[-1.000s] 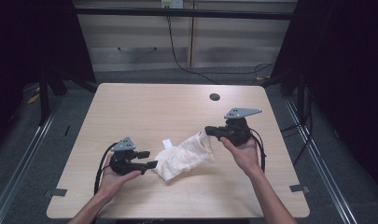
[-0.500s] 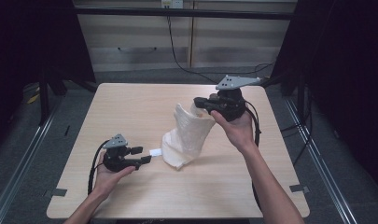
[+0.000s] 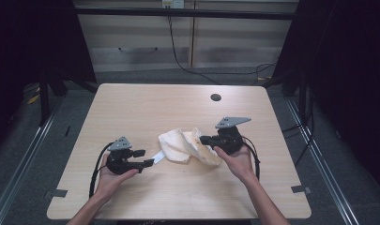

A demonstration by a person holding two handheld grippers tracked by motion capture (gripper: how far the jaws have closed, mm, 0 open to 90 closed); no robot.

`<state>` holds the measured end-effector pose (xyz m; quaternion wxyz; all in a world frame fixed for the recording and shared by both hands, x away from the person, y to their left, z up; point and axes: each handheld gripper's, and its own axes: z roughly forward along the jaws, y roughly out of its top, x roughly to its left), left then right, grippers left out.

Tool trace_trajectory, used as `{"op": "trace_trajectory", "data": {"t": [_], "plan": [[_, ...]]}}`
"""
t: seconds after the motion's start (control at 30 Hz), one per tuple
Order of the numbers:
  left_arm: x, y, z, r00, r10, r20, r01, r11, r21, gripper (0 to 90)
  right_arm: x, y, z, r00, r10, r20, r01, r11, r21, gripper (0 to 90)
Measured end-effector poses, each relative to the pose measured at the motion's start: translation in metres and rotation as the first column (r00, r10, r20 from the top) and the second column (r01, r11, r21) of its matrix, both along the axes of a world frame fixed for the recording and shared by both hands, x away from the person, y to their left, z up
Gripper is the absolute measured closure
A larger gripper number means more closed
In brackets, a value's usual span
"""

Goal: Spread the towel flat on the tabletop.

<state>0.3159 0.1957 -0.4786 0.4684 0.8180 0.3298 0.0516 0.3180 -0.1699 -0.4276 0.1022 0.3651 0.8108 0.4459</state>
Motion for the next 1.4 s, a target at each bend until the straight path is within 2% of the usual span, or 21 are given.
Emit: {"op": "trace_trajectory", "data": {"t": [0.03,0.1,0.23,0.4,0.5,0.53,0.57,0.63,0.73,0.8,0.93,1.13,1.23,1.27,1.3,1.37,1.4], "plan": [[0.0,-0.001,-0.001,1.0,0.0,-0.004,0.0,1.0,0.0,40.6,0.0,0.0,0.0,1.0,0.0,0.0,0.0,1.0,0.0,88.9],[0.0,-0.003,-0.001,1.0,-0.005,-0.005,0.005,0.9999,0.009,40.5,-0.003,-0.003,-0.018,0.9994,-0.01,-0.034,0.008,0.999,-0.037,88.9],[-0.001,-0.006,-0.003,0.9998,-0.019,-0.01,0.019,0.9997,0.017,40.3,-0.007,-0.005,-0.042,0.9972,-0.018,-0.073,0.016,1.0,-0.023,88.9],[-0.003,-0.01,-0.006,0.9981,-0.054,-0.03,0.055,0.9983,0.022,40.3,-0.002,-0.002,-0.06,0.9937,-0.036,-0.107,0.027,0.996,-0.08,88.8],[-0.004,-0.016,-0.009,0.9962,-0.078,-0.039,0.079,0.9966,0.024,41.7,-0.003,0.003,-0.071,0.9903,-0.018,-0.138,0.003,0.994,-0.109,88.9],[-0.005,-0.018,-0.01,0.9949,-0.09,-0.046,0.091,0.9955,0.024,42.0,-0.005,0.006,-0.073,0.9907,-0.011,-0.135,-0.003,0.995,-0.102,88.9],[-0.005,-0.021,-0.011,0.9931,-0.105,-0.052,0.106,0.994,0.026,43.1,-0.006,0.008,-0.073,0.9892,-0.005,-0.147,-0.008,0.996,-0.089,88.9],[-0.006,-0.024,-0.013,0.9894,-0.131,-0.063,0.133,0.9909,0.024,43.9,-0.008,0.014,-0.073,0.9893,0.007,-0.146,-0.02,0.996,-0.092,88.9],[-0.007,-0.027,-0.014,0.9874,-0.14,-0.072,0.143,0.9895,0.024,45.2,-0.013,0.023,-0.074,0.9878,0.036,-0.151,-0.049,0.996,-0.078,88.9],[-0.006,-0.027,-0.017,0.9842,-0.153,-0.089,0.155,0.9878,0.012,47.1,-0.016,0.035,-0.073,0.9867,0.067,-0.148,-0.079,0.994,-0.075,88.9],[-0.008,-0.031,-0.022,0.9752,-0.184,-0.123,0.186,0.9825,0.008,49.9,-0.018,0.044,-0.071,0.9855,0.093,-0.142,-0.103,0.993,-0.064,88.9],[-0.008,-0.038,-0.027,0.9742,-0.19,-0.122,0.196,0.9799,0.038,52.4,-0.019,0.051,-0.066,0.9859,0.113,-0.124,-0.119,0.992,-0.046,88.8],[-0.01,-0.043,-0.027,0.9742,-0.2,-0.105,0.206,0.977,0.055,60.6,-0.019,0.05,-0.062,0.9877,0.11,-0.11,-0.115,0.993,-0.037,88.8],[-0.01,-0.044,-0.026,0.9727,-0.211,-0.097,0.218,0.974,0.063,74.9,-0.019,0.048,-0.06,0.989,0.106,-0.104,-0.109,0.994,-0.031,88.8],[-0.011,-0.046,-0.026,0.972,-0.216,-0.092,0.223,0.9727,0.066,74.9,-0.019,0.048,-0.06,0.989,0.106,-0.104,-0.109,0.994,-0.031,88.8],[-0.012,-0.047,-0.024,0.9715,-0.223,-0.08,0.229,0.9707,0.072,87.7,-0.018,0.044,-0.057,0.9905,0.098,-0.096,-0.101,0.995,-0.023,88.9],[-0.012,-0.048,-0.023,0.9708,-0.228,-0.074,0.234,0.9692,0.078,88.2,-0.018,0.043,-0.056,0.9915,0.095,-0.089,-0.097,0.995,-0.018,88.8]]}}
